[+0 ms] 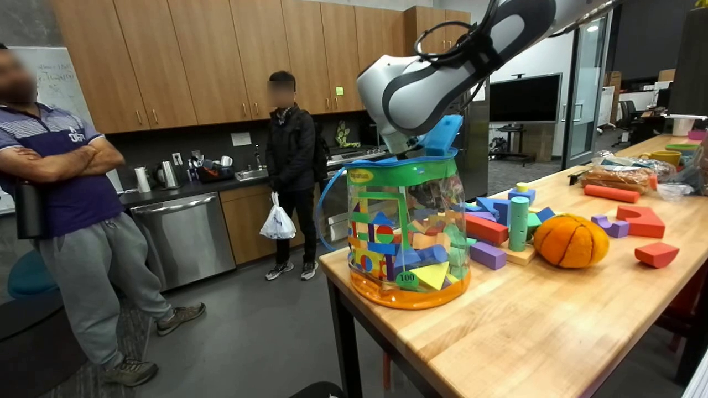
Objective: Remove a block from the bag
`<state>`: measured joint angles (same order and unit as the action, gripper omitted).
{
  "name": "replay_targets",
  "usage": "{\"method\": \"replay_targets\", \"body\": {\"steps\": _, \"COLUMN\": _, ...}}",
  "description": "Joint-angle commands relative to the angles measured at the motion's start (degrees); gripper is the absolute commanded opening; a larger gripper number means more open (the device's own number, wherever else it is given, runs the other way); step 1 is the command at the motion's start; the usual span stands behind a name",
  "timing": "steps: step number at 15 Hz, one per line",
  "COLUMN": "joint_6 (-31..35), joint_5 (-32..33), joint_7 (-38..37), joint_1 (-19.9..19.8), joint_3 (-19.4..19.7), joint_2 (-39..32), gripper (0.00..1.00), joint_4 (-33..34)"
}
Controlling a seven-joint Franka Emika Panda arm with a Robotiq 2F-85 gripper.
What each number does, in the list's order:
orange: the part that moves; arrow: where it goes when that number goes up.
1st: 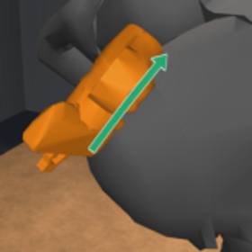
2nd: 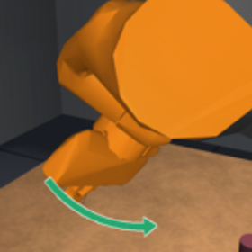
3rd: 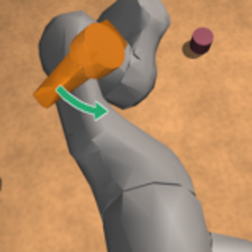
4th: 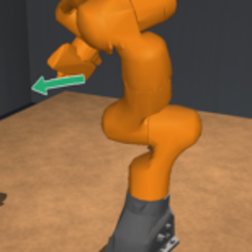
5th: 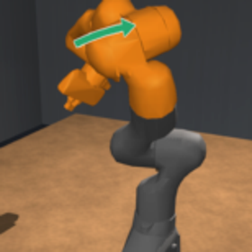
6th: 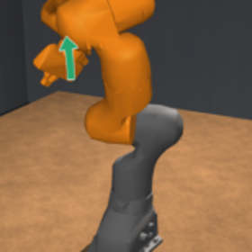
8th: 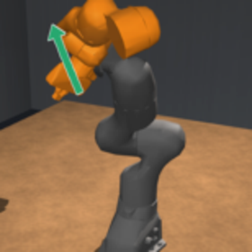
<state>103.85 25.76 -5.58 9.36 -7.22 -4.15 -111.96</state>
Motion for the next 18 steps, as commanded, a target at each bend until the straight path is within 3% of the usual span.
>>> {"method": "replay_targets", "body": {"steps": 1, "joint_6": 3.17, "joint_5": 3.05, "joint_7": -1.88, "joint_1": -0.22, "joint_3": -0.21, "joint_2": 7.01, "gripper": 0.07, "joint_4": -3.53}}
{"method": "replay_targets", "body": {"steps": 8, "joint_6": 14.94, "joint_5": 8.87, "joint_7": -5.29, "joint_1": -0.88, "joint_3": -1.27, "joint_2": 15.26, "gripper": 0.07, "joint_4": -8.19}}
{"method": "replay_targets", "body": {"steps": 12, "joint_6": 24.19, "joint_5": 14.23, "joint_7": -13.19, "joint_1": -2.38, "joint_3": -1.65, "joint_2": 19.65, "gripper": 0.07, "joint_4": -11.91}}
{"method": "replay_targets", "body": {"steps": 18, "joint_6": 28.79, "joint_5": 19.04, "joint_7": -25.76, "joint_1": -7.17, "joint_3": -1.21, "joint_2": 25.42, "gripper": 0.07, "joint_4": -16.75}}
